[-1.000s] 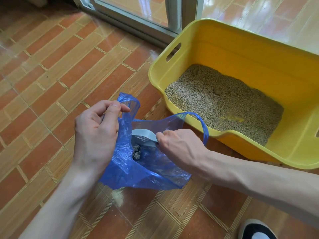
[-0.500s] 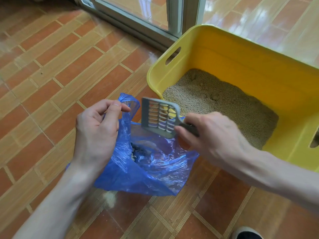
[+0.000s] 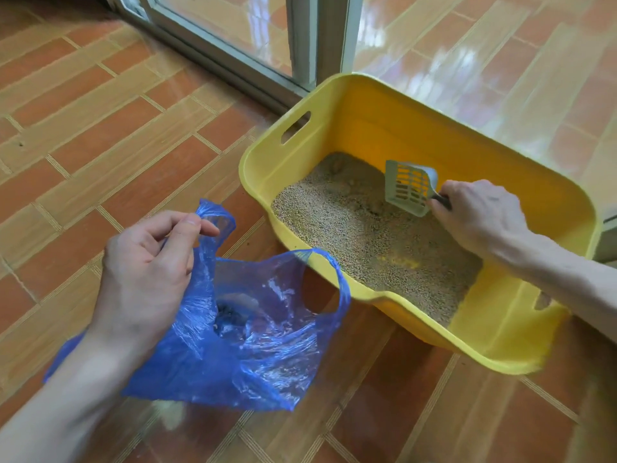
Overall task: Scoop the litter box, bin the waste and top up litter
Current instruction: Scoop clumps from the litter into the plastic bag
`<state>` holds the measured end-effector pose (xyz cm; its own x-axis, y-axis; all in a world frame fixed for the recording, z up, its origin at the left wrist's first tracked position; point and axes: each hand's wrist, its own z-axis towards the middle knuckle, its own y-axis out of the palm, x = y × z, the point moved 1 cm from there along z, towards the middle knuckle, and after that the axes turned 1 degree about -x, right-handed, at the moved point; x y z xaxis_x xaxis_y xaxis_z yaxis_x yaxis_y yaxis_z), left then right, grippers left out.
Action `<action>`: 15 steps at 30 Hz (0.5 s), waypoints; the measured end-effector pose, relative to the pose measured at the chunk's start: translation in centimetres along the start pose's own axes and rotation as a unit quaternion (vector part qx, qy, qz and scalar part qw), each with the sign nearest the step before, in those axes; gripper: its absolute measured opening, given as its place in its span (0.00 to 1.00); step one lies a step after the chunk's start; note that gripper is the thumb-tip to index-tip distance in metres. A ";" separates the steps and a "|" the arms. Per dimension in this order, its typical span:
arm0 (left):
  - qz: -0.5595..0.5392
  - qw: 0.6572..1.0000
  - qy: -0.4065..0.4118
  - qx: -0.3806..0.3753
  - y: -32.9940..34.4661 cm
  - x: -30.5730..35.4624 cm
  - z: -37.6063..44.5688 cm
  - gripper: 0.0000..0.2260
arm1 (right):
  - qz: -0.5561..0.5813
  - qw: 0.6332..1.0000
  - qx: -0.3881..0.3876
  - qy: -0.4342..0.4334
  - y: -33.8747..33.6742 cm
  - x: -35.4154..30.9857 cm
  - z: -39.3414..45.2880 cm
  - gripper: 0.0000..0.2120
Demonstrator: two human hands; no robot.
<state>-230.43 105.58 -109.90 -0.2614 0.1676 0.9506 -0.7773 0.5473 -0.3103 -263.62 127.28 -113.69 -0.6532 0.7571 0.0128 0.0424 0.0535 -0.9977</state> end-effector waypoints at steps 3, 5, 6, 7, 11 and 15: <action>-0.005 1.000 -0.012 0.004 0.2 -0.5 0.2 0.12 | -0.009 1.000 0.000 -0.015 1.1 0.0 0.8 0.14; -0.005 1.000 -0.019 0.006 0.2 -0.9 0.4 0.13 | -0.002 1.000 -0.006 -0.024 1.7 -0.1 1.1 0.14; -0.004 1.000 -0.022 0.004 0.2 -1.0 0.5 0.14 | -0.001 0.999 -0.008 -0.033 2.0 0.0 1.2 0.14; -0.003 1.000 -0.025 0.002 0.3 -1.1 0.6 0.14 | -0.001 0.999 -0.008 -0.041 2.2 0.1 1.2 0.15; 0.000 1.000 -0.031 0.001 0.5 -1.3 0.7 0.13 | 0.010 0.998 -0.021 -0.066 2.6 1.0 1.2 0.15; -0.007 1.000 -0.026 -0.003 0.4 -1.3 0.7 0.13 | 0.030 0.995 -0.032 -0.089 2.9 1.2 0.9 0.15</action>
<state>-230.81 105.05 -111.28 -0.2800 0.1172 0.9528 -0.7772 0.5549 -0.2966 -264.93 127.79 -116.58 -0.7718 0.6325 -0.0651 0.1307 0.0576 -0.9897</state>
